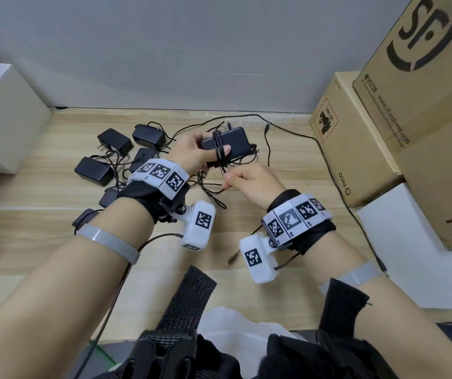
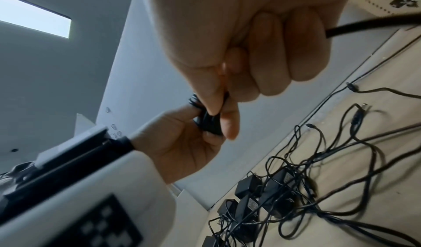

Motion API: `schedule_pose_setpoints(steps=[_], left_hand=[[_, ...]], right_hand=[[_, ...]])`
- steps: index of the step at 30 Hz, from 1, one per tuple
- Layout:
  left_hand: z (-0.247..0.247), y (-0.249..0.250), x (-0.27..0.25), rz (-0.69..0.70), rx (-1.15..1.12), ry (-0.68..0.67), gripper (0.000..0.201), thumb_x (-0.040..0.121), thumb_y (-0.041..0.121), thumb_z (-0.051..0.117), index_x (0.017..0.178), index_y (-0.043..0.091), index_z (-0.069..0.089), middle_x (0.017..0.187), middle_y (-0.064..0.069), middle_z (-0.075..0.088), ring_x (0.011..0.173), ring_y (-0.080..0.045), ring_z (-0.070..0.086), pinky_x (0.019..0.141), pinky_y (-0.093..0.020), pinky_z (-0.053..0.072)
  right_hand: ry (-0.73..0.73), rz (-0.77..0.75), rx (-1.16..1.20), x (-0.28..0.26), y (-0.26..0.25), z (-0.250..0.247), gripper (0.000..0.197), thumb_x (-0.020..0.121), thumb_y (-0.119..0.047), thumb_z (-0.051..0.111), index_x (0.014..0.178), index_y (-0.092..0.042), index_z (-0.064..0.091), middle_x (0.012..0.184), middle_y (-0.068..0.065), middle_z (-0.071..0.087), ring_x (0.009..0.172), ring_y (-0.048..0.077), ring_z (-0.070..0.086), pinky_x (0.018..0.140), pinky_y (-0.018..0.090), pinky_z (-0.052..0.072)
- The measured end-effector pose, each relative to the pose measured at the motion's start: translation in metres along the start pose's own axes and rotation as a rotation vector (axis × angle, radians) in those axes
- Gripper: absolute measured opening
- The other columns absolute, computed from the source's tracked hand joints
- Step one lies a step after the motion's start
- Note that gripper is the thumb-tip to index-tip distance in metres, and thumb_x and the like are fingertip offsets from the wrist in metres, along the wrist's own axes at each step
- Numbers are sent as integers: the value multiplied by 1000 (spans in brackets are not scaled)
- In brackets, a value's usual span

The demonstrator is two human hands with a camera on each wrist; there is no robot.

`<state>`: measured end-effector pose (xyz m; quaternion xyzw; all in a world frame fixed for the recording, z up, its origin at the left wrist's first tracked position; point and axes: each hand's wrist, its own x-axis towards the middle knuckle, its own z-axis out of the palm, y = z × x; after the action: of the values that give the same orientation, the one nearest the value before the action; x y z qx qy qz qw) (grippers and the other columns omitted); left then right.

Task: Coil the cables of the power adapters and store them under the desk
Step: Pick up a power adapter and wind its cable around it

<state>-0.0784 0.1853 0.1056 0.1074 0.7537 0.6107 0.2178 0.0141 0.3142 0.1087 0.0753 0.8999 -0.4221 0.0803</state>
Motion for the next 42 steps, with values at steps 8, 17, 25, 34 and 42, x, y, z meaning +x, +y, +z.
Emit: schedule_pose_setpoints(steps=[8, 17, 25, 34, 42], left_hand=[[-7, -9, -6, -34, 373, -271, 30, 69, 11, 80, 93, 9, 62, 73, 2, 63, 65, -8, 59, 57, -15, 47], [-12, -4, -13, -40, -282, -503, 73, 39, 40, 92, 99, 6, 66, 86, -4, 67, 75, -13, 64, 67, -26, 53], [5, 1, -8, -19, -222, -140, 38, 64, 21, 70, 97, 5, 58, 79, -6, 55, 58, -12, 49, 49, -18, 37], [0, -7, -5, -12, -37, 11, 38, 75, 13, 75, 109, 3, 60, 78, 1, 58, 57, -9, 52, 45, -16, 41], [2, -13, -13, 68, 57, 4, 44, 72, 10, 77, 93, 33, 46, 82, -11, 57, 60, -18, 49, 49, -29, 44]], right_hand=[[222, -56, -66, 2, -10, -22, 12, 75, -36, 69, 77, -25, 74, 74, 0, 69, 81, 22, 62, 77, 40, 51], [331, 28, 141, 7, 18, -18, 19, 90, -21, 55, 83, -18, 72, 79, 5, 69, 83, 28, 60, 77, 35, 48], [48, 24, 100, 3, 19, 13, 25, 95, -26, 46, 99, -20, 70, 65, 1, 49, 66, 18, 45, 69, 30, 36], [-35, -63, 31, -10, 5, 3, 31, 93, -22, 51, 97, 5, 66, 61, 3, 42, 60, 12, 37, 63, 28, 27], [192, 21, 454, -9, -12, -16, 21, 76, -5, 71, 63, -18, 62, 58, 3, 61, 41, 4, 53, 41, 14, 40]])
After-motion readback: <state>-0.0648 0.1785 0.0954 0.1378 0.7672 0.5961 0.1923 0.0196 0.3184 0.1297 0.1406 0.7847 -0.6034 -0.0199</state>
